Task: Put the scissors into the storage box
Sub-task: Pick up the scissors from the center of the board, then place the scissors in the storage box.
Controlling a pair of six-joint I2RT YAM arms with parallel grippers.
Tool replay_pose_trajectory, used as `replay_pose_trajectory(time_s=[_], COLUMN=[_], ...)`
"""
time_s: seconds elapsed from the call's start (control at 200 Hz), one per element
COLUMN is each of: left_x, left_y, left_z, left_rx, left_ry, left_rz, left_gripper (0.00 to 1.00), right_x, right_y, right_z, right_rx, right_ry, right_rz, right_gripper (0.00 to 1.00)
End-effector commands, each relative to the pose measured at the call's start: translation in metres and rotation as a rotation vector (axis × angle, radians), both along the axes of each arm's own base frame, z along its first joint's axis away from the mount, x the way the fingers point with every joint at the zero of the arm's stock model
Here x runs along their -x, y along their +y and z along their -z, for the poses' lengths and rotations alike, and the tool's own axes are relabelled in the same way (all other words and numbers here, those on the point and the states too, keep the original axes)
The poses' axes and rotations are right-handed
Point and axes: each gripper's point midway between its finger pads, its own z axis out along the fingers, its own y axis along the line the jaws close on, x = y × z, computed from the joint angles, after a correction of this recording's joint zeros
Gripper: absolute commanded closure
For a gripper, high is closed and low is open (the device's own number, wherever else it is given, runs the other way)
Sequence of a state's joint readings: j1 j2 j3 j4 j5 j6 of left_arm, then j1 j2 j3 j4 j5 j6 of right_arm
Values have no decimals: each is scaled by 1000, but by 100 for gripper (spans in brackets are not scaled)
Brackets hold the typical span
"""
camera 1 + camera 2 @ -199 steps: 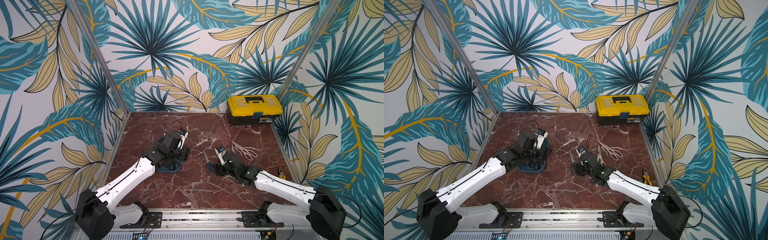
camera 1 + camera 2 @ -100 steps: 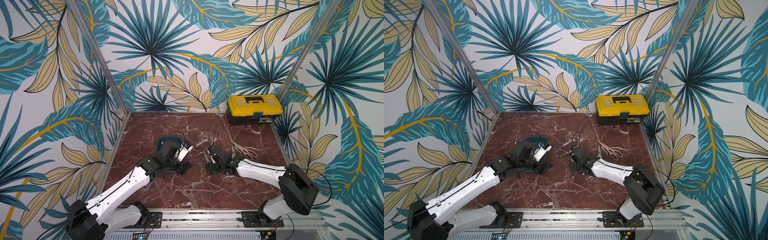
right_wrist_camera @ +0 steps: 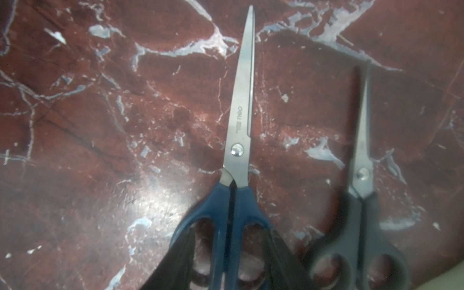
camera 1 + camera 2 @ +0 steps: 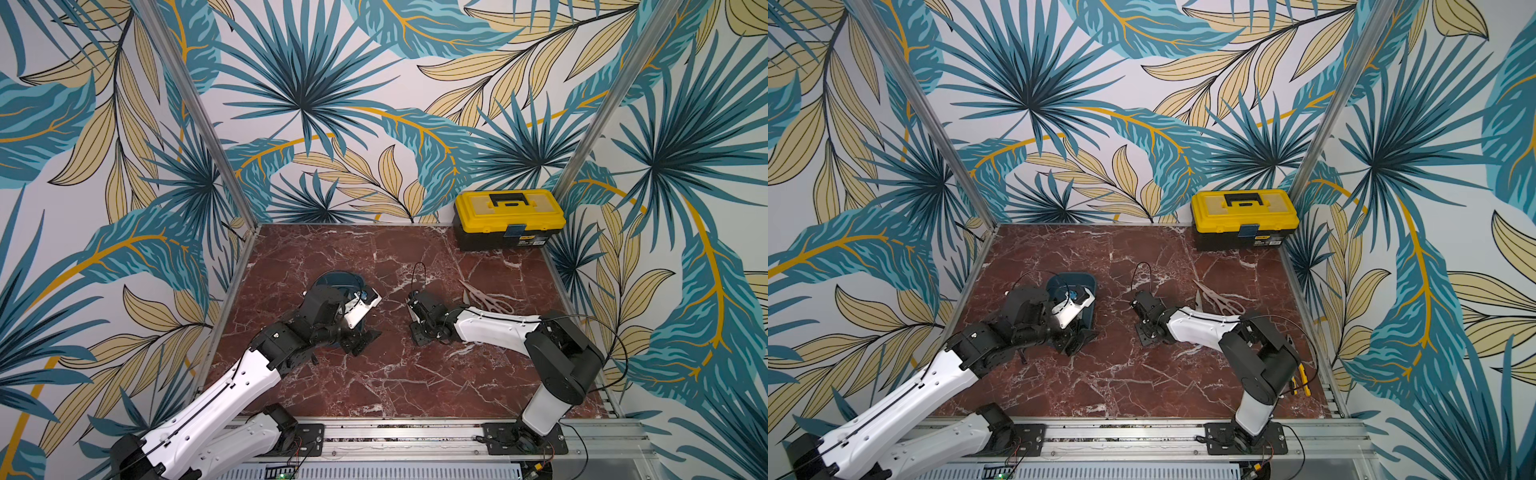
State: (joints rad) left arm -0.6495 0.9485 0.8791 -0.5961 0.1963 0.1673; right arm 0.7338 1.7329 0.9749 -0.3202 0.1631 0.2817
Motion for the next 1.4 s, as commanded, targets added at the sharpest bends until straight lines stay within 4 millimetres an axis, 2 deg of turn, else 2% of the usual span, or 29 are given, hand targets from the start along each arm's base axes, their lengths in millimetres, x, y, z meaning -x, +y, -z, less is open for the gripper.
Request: replay_pose_trajectory(time_s=[0.0,0.145,0.316,0.451,0.576,0.641,0.806,0.907,0.942,0.982,1.057,1.152,1.232,1.312,1.398], left_x=[-1,-4,-5,-4,-7,-8,-15,-21,-24,-29,-35,-43,-49,-56,-60], left_y=[-1,2,2,0,3,6,21,40,47,57,77,99,111,128,141], left_z=[2,2,3,3,2,-3,-18,-33,-37,-43,-51,-54,-51,-50,-48], left_rx=[-22,-35,-43,-32,-43,-45,-25,-9,6,28,56,64,58,27,9], left_ry=[-17,-30,-32,-21,-37,-42,-118,-173,-196,-220,-240,-274,-263,-260,-258], left_rz=[15,3,-2,10,-11,-23,-104,-195,-232,-280,-371,-474,-532,-616,-674], left_gripper=[15,15,14,14,14,14,13,13,7,5,2,0,0,0,0], right_x=[9,13,14,14,11,9,3,0,-1,-3,-6,-8,-8,-10,-13], right_y=[-9,-12,-13,-13,-11,-7,3,14,16,20,32,57,89,125,161], right_z=[15,18,22,29,24,17,-16,-40,-49,-60,-82,-112,-139,-155,-158], right_rx=[48,58,73,88,81,66,-8,-55,-62,-81,-140,-246,-373,-483,-580], right_ry=[59,79,92,108,95,85,44,36,31,22,6,25,40,62,119], right_rz=[3,3,-4,-6,-3,-14,-11,-30,-34,-41,-64,-95,-122,-135,-144], right_gripper=[58,66,69,83,92,100,100,100,100,100,100,100,100,100,100])
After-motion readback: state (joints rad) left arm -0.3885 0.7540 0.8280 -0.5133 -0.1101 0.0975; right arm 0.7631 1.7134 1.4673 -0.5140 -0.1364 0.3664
